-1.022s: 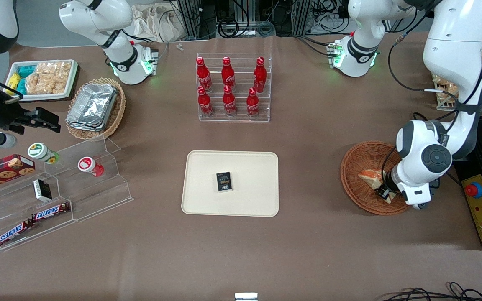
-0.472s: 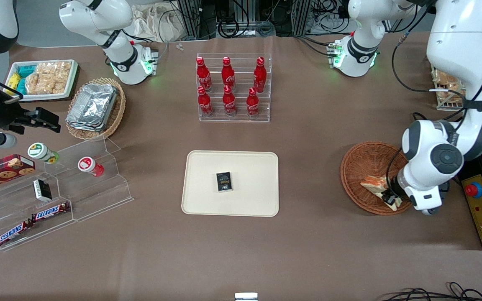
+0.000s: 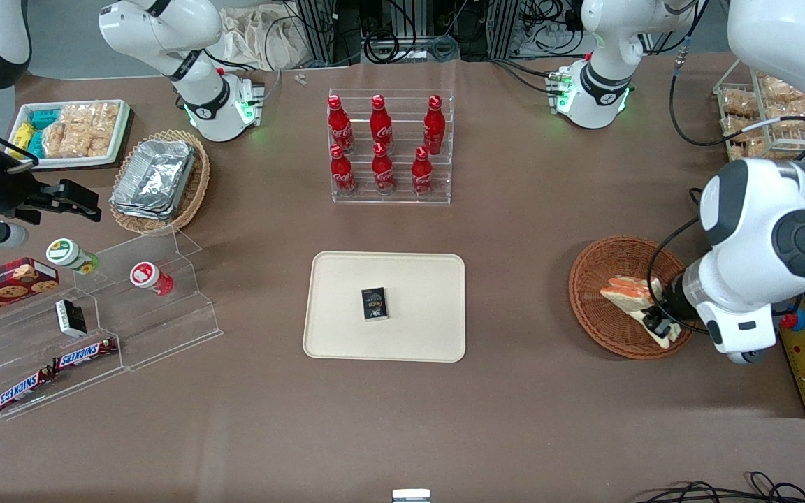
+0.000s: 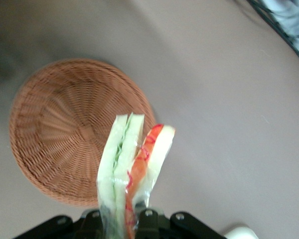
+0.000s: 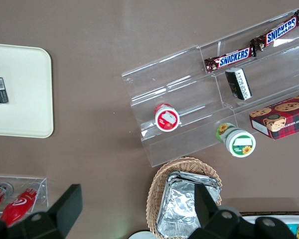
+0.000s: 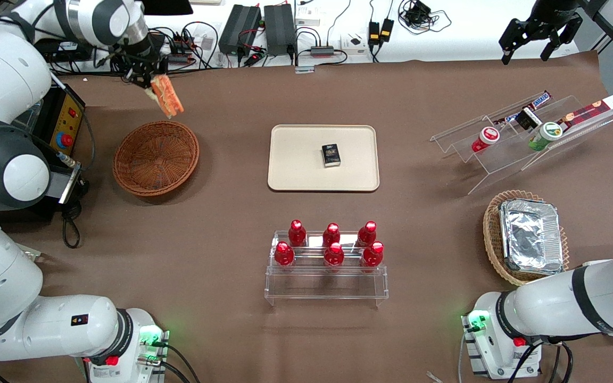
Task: Place sandwich from basket to tray
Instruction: 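Carry the sandwich with the left gripper over the cream tray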
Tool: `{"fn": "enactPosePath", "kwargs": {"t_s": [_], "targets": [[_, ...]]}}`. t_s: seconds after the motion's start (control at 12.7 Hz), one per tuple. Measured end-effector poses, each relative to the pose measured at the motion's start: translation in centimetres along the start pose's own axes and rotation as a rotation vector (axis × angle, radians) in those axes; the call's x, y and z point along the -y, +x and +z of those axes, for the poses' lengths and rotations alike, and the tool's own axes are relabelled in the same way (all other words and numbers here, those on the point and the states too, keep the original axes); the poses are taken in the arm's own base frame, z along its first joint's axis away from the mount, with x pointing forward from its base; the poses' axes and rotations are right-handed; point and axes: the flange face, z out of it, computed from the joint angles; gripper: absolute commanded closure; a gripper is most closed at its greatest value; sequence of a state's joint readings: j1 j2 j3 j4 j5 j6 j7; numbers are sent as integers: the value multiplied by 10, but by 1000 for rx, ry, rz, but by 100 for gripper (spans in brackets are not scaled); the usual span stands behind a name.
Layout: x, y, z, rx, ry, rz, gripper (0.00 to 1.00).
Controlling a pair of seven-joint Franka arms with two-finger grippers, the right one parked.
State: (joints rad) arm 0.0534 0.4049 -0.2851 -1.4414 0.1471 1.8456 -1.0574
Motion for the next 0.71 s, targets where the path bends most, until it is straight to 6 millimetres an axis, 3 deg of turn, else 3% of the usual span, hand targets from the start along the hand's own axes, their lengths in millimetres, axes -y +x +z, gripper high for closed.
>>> {"fn": "enactPosePath", "kwargs": {"t_s": [0.16,0.31,0.47,0.71], "targets": [[-33,-39,-23,16,-66,167,100],[-67,-76,-26,48,-107,273,100],[-105,-117,-1,65,-101,389,100],[-161,-188,75,59,-84,533,100]]}}
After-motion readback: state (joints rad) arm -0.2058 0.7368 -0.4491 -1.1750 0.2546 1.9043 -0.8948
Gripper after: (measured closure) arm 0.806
